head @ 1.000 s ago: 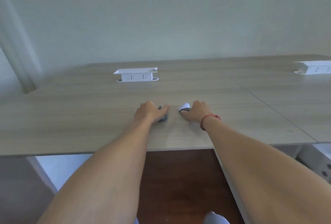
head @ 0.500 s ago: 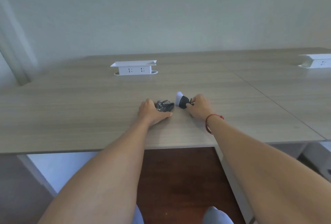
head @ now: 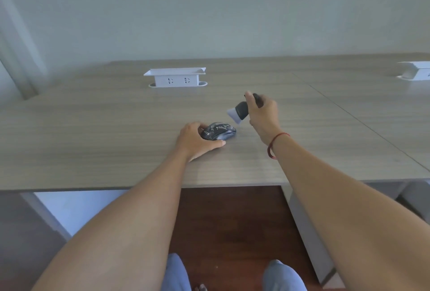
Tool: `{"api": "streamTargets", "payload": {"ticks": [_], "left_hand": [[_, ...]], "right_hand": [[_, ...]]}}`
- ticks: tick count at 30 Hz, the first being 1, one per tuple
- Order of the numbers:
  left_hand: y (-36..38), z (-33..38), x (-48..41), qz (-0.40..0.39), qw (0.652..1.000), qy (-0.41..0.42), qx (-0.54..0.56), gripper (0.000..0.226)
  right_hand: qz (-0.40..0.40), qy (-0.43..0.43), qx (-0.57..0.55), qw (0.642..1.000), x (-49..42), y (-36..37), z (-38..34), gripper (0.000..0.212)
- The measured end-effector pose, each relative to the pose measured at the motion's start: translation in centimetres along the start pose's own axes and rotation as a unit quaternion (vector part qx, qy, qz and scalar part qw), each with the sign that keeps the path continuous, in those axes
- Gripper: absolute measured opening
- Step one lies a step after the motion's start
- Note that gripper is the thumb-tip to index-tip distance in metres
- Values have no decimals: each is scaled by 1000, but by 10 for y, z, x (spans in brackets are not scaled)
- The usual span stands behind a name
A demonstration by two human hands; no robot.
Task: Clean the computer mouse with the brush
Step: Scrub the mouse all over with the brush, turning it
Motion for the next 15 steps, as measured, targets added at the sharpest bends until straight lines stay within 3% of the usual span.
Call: {"api": "streamTargets", "payload": {"ticks": [8, 15], "left_hand": [[-2, 0, 1, -10, 1000, 19, 17, 47], [-3, 2, 3, -3, 999, 30, 20, 40]], "right_hand": [[-44, -57, 52, 996, 5, 22, -20, 38], [-52, -34, 91, 994, 11, 25, -8, 36]]}}
Point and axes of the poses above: each hand's wrist, its own x-axis away from the middle knuckle, its own y-axis out of the palm, z = x × y, the point moved 10 cm from there along -x, towards the middle knuckle, and after that the axes turned 7 degrees about x, right-handed, at the moved point
